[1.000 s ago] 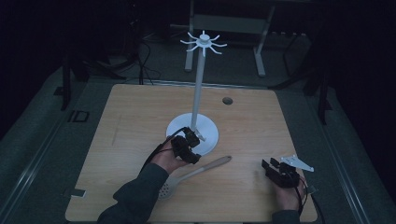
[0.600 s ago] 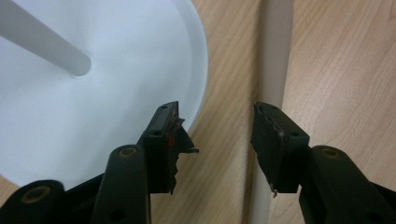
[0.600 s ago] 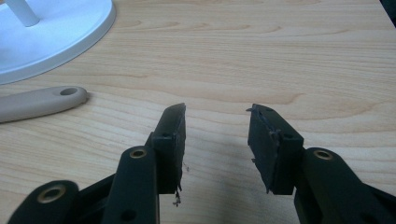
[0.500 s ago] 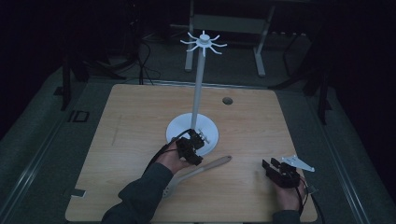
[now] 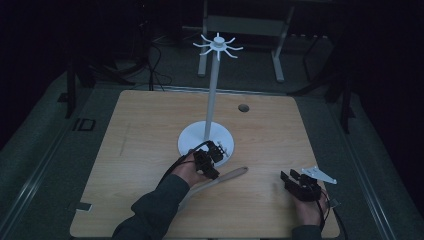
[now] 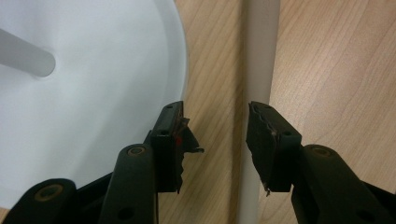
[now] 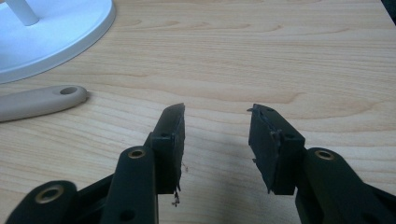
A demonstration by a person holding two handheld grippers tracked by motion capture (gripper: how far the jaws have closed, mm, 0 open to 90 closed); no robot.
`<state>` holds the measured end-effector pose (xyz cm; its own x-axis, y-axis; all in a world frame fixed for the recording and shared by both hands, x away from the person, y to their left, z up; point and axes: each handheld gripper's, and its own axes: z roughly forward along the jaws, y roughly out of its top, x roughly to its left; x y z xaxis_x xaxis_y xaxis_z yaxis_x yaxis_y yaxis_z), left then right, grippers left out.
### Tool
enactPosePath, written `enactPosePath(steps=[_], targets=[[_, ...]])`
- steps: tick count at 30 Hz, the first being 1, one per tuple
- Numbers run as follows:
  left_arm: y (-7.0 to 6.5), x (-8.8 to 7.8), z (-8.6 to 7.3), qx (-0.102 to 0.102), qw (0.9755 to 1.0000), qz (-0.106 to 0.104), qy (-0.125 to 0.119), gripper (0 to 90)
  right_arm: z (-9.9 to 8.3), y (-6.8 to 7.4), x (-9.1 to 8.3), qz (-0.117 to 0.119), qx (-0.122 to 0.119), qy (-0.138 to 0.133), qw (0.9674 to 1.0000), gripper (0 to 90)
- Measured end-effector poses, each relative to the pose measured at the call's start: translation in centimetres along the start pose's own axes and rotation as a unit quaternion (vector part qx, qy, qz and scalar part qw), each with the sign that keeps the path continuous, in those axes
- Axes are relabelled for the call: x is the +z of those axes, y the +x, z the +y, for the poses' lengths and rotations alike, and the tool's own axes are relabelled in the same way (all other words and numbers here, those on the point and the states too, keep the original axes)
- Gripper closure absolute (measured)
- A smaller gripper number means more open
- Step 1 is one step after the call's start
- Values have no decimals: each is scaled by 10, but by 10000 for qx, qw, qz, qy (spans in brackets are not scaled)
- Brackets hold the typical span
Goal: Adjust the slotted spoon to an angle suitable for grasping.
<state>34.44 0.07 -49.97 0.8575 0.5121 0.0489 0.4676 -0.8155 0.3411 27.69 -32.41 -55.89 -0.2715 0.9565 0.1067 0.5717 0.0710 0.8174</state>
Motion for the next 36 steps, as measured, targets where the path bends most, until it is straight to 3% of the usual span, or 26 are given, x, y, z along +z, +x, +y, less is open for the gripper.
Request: enactPosePath(steps=[22, 36], targets=[[-9, 17, 11, 119, 9990, -190, 382, 602, 0, -1, 0, -2, 15, 19, 10000, 548], [-15, 29, 16, 229, 9958, -392, 793, 688, 0, -1, 1, -8, 9, 32, 10000, 546]])
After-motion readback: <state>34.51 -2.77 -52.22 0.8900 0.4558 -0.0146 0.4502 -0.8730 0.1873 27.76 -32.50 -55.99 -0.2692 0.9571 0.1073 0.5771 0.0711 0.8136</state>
